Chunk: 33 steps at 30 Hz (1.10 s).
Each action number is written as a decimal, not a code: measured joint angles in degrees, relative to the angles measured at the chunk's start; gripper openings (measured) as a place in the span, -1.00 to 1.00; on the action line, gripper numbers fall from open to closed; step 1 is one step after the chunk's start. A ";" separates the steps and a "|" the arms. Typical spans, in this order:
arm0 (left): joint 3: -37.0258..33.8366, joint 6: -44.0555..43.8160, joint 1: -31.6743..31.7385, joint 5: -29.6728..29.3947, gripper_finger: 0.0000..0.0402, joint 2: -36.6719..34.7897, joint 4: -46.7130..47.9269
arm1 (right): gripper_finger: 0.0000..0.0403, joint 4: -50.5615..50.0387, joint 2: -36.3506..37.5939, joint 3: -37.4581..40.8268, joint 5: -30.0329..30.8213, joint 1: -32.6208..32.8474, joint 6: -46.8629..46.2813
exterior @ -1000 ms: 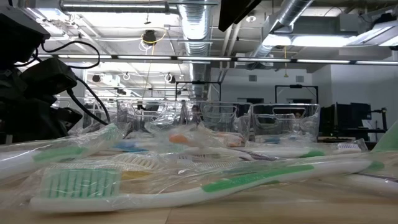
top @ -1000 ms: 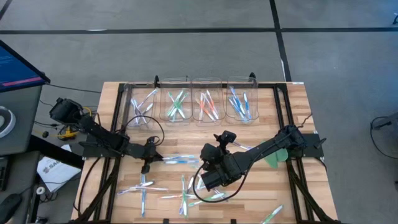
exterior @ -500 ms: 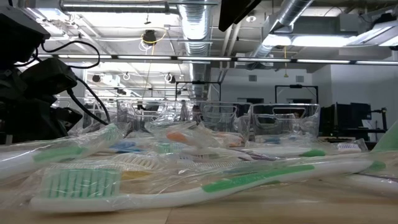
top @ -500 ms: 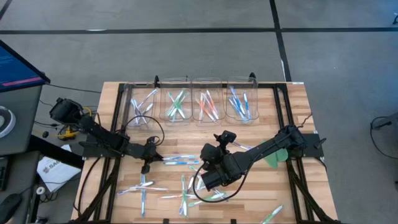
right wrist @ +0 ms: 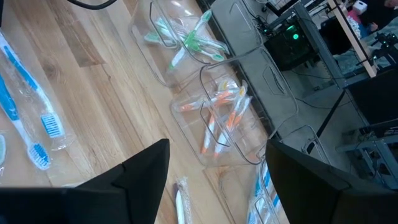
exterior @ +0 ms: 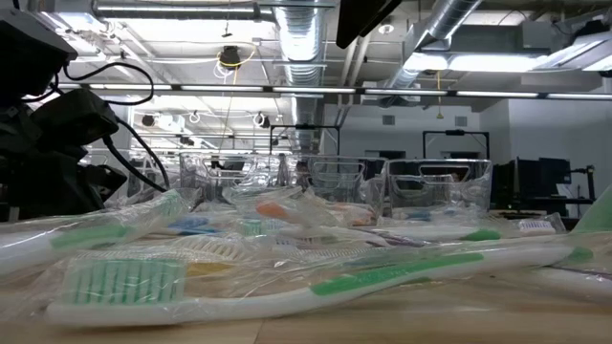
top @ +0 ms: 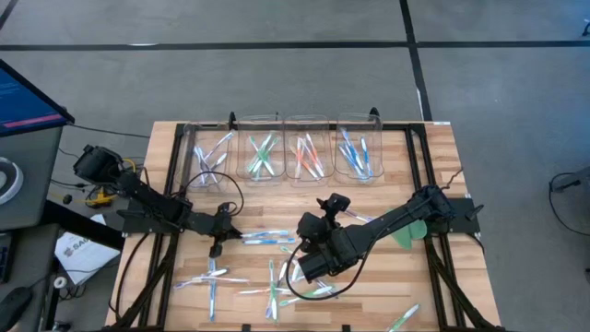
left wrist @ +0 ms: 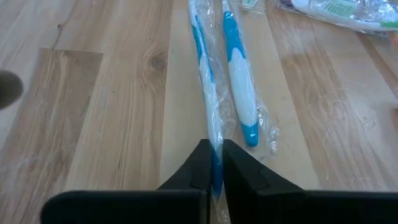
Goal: Pick & Place Toothbrushes
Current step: Put the blue toothbrush into the right transparent bin
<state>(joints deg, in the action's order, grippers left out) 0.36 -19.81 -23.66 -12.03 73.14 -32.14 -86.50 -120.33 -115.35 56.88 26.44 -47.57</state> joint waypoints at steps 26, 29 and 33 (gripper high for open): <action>-0.02 0.02 0.00 0.15 -0.94 0.02 0.02 | 0.29 5.31 0.07 3.30 0.00 -1.05 4.09; -0.04 0.02 0.00 0.16 -0.94 0.02 0.01 | 0.29 5.33 0.07 3.29 0.00 -1.09 4.08; -0.04 0.02 0.00 0.17 -0.94 0.02 0.02 | 0.29 5.33 0.07 3.28 0.00 -1.11 4.09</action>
<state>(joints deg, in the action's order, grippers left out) 0.32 -19.79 -23.66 -11.86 73.17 -32.12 -81.17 -120.27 -112.07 56.88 25.32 -43.48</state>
